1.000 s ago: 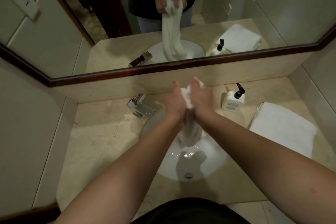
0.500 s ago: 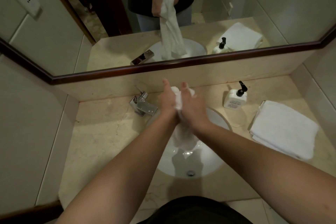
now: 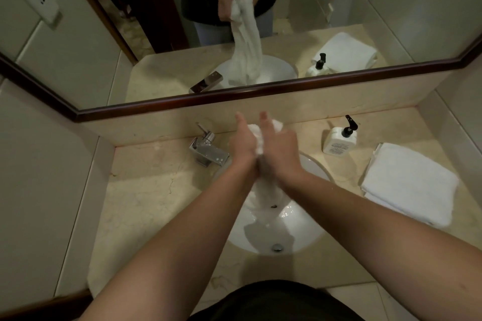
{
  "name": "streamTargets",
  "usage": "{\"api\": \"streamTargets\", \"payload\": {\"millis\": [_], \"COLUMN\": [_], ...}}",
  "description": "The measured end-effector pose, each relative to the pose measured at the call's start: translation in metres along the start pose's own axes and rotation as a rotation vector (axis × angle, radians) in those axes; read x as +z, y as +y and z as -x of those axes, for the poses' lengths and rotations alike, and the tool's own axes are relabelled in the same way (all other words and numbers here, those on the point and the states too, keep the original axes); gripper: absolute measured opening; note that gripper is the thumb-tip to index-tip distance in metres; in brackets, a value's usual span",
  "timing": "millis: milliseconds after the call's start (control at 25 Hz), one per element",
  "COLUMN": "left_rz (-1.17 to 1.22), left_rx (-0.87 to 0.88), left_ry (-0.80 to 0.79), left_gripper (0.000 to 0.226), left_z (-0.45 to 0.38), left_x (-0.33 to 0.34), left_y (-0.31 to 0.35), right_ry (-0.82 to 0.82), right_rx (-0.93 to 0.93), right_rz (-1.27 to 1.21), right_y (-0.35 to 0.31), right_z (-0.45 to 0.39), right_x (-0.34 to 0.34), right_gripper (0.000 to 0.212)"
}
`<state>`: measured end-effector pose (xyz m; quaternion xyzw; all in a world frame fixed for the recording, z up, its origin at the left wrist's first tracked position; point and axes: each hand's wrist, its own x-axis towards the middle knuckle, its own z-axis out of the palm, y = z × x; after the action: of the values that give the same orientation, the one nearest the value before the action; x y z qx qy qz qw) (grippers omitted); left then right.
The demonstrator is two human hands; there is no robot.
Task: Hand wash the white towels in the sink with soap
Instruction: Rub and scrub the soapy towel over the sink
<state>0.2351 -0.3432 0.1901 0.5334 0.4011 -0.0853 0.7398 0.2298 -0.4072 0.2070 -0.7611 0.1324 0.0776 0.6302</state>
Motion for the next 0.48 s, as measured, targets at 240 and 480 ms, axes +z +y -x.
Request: {"api": "streamTargets", "payload": {"millis": [240,480], "left_rz": [-0.084,-0.088], "left_rx": [0.066,0.058], "left_ry": [-0.001,-0.057], "left_gripper": [0.066,0.071], "left_z": [0.008,0.008], "left_x": [0.003,-0.003], "left_y": [-0.004,-0.008], "right_ry": [0.084,0.116], "right_rx": [0.117,0.152], "right_rz": [-0.086,-0.119], "right_y": [0.004,0.005], "right_z": [-0.009,0.000], "right_x": [-0.003,-0.001], "right_gripper": [0.055,0.052]}}
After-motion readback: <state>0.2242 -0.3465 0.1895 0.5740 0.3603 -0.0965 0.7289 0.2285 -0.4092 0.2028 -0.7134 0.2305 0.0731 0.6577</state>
